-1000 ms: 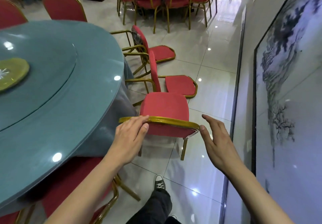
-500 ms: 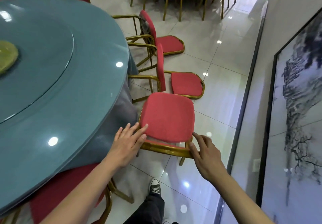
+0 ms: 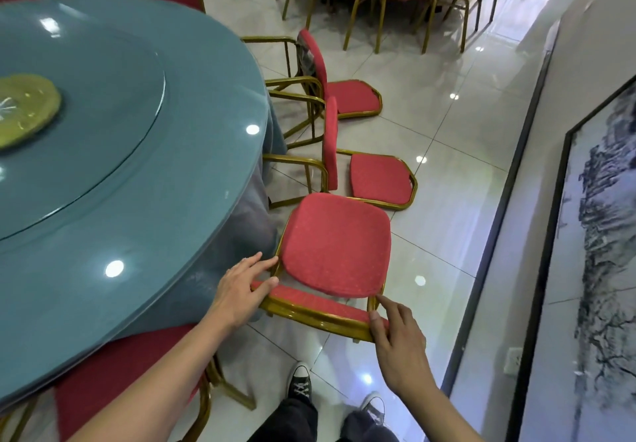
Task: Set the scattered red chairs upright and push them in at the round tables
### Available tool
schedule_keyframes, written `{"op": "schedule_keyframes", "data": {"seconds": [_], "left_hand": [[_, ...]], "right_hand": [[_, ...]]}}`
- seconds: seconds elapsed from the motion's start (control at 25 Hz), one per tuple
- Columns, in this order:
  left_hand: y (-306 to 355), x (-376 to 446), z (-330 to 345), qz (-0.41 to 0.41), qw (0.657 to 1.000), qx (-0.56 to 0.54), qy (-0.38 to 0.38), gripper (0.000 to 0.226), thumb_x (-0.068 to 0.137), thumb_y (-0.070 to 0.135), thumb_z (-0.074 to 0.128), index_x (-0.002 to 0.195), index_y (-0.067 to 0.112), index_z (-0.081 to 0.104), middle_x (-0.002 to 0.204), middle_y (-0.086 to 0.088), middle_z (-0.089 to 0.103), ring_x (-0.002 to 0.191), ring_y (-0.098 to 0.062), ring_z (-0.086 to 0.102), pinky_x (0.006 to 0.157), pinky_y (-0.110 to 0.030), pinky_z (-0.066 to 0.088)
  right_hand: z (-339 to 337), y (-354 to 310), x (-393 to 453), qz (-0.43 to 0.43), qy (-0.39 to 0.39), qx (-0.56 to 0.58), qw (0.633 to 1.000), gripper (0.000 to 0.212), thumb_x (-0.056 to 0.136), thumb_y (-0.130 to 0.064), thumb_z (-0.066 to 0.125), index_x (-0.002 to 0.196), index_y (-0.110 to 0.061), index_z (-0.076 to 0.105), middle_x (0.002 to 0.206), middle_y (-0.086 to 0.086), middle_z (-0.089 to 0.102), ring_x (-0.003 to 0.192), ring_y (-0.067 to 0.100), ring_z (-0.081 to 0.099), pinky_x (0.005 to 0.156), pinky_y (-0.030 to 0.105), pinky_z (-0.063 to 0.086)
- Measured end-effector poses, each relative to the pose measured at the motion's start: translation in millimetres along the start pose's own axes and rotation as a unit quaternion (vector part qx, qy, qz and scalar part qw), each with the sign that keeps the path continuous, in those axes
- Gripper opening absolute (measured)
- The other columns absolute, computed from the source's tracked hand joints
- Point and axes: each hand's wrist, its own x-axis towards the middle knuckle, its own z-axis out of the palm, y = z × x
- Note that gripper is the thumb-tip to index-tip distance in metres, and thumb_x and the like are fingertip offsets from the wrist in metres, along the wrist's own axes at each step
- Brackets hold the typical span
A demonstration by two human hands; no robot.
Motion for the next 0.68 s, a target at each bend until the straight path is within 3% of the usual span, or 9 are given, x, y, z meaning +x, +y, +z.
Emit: {"op": "schedule_keyframes", "data": {"seconds": [0.16,0.4,0.6,0.68], "left_hand": [[11.3,-10.9,4.5,-0.020,0.999,-0.005,0.026,0.074,0.075,0.065,0.025,0.142,0.044,0.049,0.162,0.006,0.030,0.146,-0.019,0.034,0.120,-0.052,0.025],[13.6,-51.1,25.3,-0.071,0.994,-0.017,0.086,0.074,0.079,0.074,0.030,0.141,0.041,0.053,0.158,0.005,0.038,0.141,-0.018,0.042,0.118,-0.049,0.029],[13.8,-102.5,54.0,-0.126,0.983,-0.038,0.129,0.060,0.087,0.062,0.041,0.141,0.039,0.054,0.157,0.004,0.041,0.143,-0.019,0.039,0.119,-0.048,0.027],[18.7,-121.1,64.8,-0.138,0.978,-0.052,0.146,0.064,0.085,0.065,0.040,0.140,0.037,0.055,0.156,0.003,0.042,0.143,-0.018,0.039,0.117,-0.043,0.027]], "right_hand": [[0.2,3.1,-2.4,-0.005,-0.004,-0.013,1.000,0.063,0.093,-0.075,0.012,0.140,-0.044,0.042,0.134,-0.010,0.044,0.122,0.018,0.052,0.113,0.045,0.032],[-9.2,22.7,-2.0,-0.021,-0.052,-0.022,0.998,0.076,0.086,-0.081,0.014,0.145,-0.042,0.040,0.143,-0.003,0.039,0.129,0.023,0.048,0.113,0.049,0.035],[-7.7,54.7,-3.9,-0.092,-0.097,-0.105,0.985,0.084,0.086,-0.085,-0.001,0.147,-0.042,0.039,0.150,-0.010,0.036,0.132,0.015,0.034,0.107,0.048,0.040],[-10.8,60.3,-6.5,-0.104,-0.108,-0.073,0.986,0.084,0.086,-0.086,0.004,0.149,-0.040,0.037,0.148,-0.010,0.035,0.132,0.015,0.033,0.111,0.047,0.039]]}}
